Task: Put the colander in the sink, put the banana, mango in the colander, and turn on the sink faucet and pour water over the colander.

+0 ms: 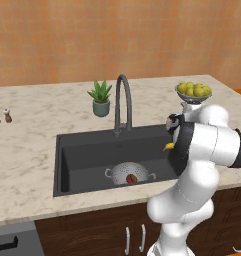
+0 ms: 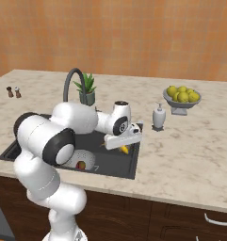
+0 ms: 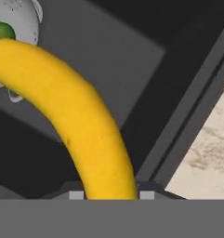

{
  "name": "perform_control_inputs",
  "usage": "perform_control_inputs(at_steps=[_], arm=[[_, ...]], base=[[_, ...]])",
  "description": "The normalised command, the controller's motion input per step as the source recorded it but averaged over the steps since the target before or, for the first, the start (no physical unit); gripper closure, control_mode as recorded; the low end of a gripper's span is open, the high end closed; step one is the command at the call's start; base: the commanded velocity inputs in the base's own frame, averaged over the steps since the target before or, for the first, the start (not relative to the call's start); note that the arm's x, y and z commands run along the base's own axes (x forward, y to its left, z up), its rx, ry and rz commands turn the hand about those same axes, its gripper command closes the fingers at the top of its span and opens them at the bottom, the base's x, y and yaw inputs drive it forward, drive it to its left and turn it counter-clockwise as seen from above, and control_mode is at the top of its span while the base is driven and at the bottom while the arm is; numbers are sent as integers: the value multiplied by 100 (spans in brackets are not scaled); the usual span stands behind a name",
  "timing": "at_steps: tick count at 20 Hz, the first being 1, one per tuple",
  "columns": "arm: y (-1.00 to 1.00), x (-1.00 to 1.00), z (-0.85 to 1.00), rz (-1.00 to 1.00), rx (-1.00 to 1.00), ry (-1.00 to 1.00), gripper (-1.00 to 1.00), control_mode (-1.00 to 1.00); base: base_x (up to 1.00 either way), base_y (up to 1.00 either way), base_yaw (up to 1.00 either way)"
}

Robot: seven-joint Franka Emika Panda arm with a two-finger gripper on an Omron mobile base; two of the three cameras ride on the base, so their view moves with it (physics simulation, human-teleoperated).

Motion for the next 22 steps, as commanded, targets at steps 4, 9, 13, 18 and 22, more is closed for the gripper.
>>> perform_control_inputs(at_steps=[4, 9, 13, 18, 22], arm=[[100, 69, -52, 3, 0, 0, 100, -100], [100, 43, -78, 20, 11, 1, 100, -100], [100, 46, -74, 17, 22, 0, 100, -100], [80, 54, -67, 8, 22, 0, 100, -100], [38, 30, -28, 1, 3, 1, 100, -100]], base=[[0, 0, 0], [0, 0, 0], [0, 0, 0], [0, 0, 0], [0, 0, 0]])
